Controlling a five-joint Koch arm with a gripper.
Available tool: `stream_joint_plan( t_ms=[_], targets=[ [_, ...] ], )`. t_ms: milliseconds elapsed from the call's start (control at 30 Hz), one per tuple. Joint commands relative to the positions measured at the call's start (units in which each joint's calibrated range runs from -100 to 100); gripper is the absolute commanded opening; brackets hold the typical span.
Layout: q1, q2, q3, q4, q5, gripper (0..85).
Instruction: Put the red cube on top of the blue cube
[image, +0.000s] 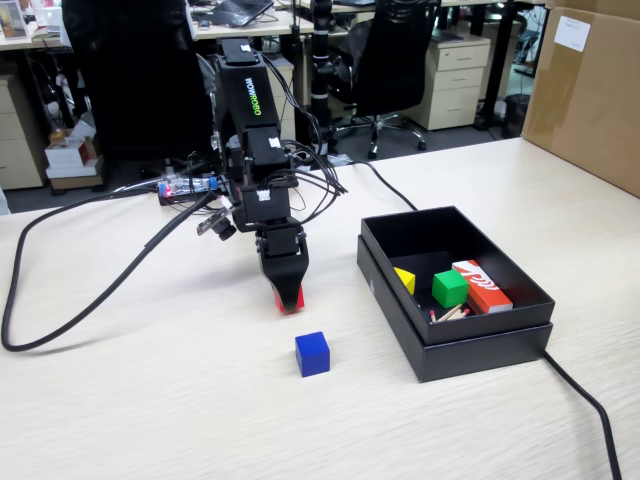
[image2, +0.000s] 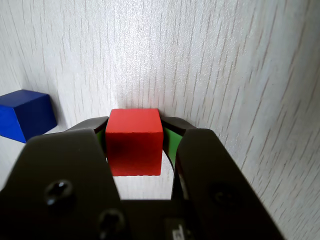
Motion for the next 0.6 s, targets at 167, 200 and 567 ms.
stream_joint_plan(
  t_ms=[167, 200, 567],
  targets=[
    [-0.24, -6.53, 8.43, -5.11, 1.03, 0.9],
    [-0.24, -7.34, 12.78, -7.96, 1.47, 0.9],
    [0.88, 0.7, 35.81, -12.71, 2.98, 0.9]
  ],
)
